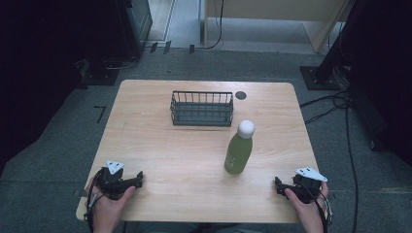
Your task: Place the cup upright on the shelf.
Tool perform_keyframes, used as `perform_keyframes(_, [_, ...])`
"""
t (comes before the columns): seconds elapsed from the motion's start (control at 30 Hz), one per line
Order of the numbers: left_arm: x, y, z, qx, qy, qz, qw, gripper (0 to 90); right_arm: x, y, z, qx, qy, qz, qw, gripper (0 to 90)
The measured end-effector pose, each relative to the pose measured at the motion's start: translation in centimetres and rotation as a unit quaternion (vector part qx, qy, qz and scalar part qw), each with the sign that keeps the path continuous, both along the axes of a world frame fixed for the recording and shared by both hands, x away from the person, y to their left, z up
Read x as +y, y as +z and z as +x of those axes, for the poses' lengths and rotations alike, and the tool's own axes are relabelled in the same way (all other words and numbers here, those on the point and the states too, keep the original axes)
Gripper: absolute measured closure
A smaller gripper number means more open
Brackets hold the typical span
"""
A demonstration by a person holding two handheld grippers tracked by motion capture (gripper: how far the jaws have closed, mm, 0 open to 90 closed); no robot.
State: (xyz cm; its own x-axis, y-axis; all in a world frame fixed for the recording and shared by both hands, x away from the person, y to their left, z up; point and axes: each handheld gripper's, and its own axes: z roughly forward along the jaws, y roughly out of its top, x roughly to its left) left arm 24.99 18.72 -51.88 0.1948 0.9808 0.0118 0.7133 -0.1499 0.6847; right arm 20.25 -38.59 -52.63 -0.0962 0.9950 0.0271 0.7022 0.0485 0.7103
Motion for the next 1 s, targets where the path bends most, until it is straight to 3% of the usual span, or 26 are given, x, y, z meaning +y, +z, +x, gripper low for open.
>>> perform_keyframes(0.47, [0.0, 0.0, 0.0, 0.0, 0.0, 0.0, 1.0, 0.0, 0.6, 0.7, -0.3, -0.021, -0.001, 0.013, 0.9997, 1.8])
perform_keyframes(0.8, [0.0, 0.0, 0.0, 0.0, 0.0, 0.0, 1.0, 0.0, 3.0, 2.9, -0.5, -0.052, 0.032, 0.029, 0.9977, 2.0])
perform_keyframes(1.0, [0.0, 0.0, 0.0, 0.0, 0.0, 0.0, 1.0, 0.0, 4.3, 3.9, -0.3, -0.058, 0.053, 0.03, 0.9965, 2.1])
